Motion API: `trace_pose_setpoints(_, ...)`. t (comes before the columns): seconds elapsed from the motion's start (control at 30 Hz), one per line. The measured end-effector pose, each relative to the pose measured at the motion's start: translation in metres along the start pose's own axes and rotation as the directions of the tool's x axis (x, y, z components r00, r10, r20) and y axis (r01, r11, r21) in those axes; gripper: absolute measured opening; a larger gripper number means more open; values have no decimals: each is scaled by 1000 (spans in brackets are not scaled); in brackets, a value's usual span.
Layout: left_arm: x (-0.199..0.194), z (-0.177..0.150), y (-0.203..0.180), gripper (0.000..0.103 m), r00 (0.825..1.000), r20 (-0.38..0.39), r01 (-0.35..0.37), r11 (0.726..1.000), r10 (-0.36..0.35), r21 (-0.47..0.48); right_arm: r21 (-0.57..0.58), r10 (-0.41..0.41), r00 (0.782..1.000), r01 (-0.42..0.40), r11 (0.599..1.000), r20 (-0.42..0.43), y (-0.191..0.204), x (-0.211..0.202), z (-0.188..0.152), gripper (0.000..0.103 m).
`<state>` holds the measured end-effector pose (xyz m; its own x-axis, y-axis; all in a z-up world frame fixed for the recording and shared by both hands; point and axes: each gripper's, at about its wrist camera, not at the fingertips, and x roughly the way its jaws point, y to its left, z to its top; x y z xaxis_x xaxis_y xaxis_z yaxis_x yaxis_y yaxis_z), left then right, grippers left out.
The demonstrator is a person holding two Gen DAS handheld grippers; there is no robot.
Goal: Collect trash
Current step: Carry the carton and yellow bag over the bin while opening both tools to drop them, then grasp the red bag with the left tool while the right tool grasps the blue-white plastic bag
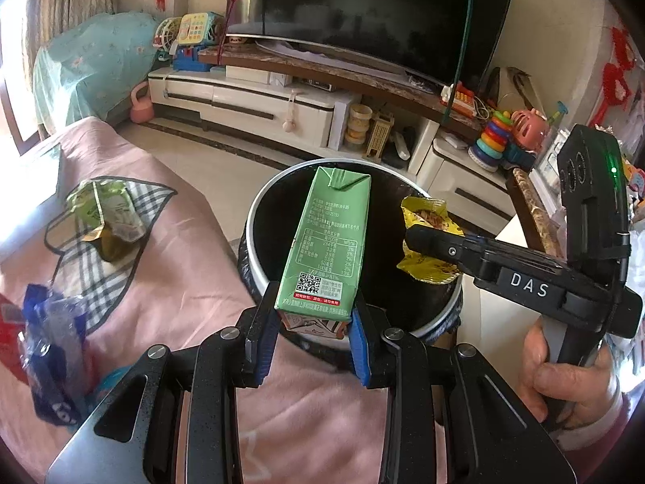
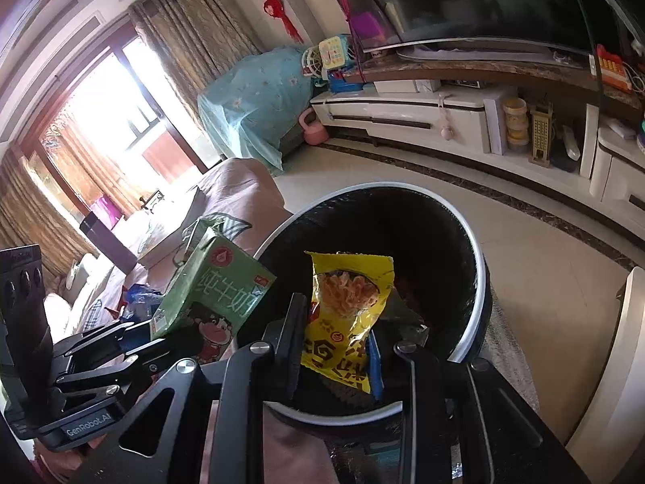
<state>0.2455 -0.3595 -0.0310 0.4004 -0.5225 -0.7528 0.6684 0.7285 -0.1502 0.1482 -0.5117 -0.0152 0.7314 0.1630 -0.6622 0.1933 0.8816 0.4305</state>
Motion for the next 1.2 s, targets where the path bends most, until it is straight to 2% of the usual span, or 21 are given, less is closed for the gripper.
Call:
trace_pose_setpoints(0.1,7,5,0,31,1000,-12,11,1000,-11,-7,4,-13,1000,13,1000,-7,-4,2,3,30)
trace_pose_setpoints(0.17,8,6,0,38,1000,-15,9,1000,-9,-9,12,-16,1000,16,1000,-10,-7,2,5,41)
trace_pose_setpoints(0.23,7,4,1,49,1000,-10,3,1000,-3,-11,15,-18,1000,18,1000,-7,-9,1,6,48)
trace_pose_setpoints(0.27,6,2,2,49,1000,-6,0,1000,0,-14,18,-16,1000,17,1000,-5,-11,1,7,55)
trace_pose_setpoints(0.3,5,2,3,49,1000,-6,0,1000,-1,-18,23,-16,1000,16,1000,-2,-13,0,7,57)
trace_pose_setpoints(0.4,-1,-5,7,50,1000,-1,3,999,-3,-35,33,-17,1000,16,999,7,-14,-4,5,58)
trace_pose_setpoints(0.5,-13,-17,13,58,1000,15,-9,999,10,-51,40,-9,1000,8,999,21,-12,-10,2,61)
trace_pose_setpoints(0.63,-28,-38,23,65,999,27,-20,996,22,-91,46,2,999,-5,999,54,-3,-19,-5,80)
trace_pose_setpoints(0.77,-46,-66,37,67,999,37,-25,989,31,-146,42,18,996,-21,999,82,14,-27,-21,92)
trace_pose_setpoints(0.93,-68,-99,56,68,997,44,-58,981,67,-186,28,47,995,-49,998,87,43,-32,-46,98)
trace_pose_setpoints(1.2,-101,-138,95,68,992,51,-96,955,114,-279,-18,74,995,-73,997,62,81,-29,-75,99)
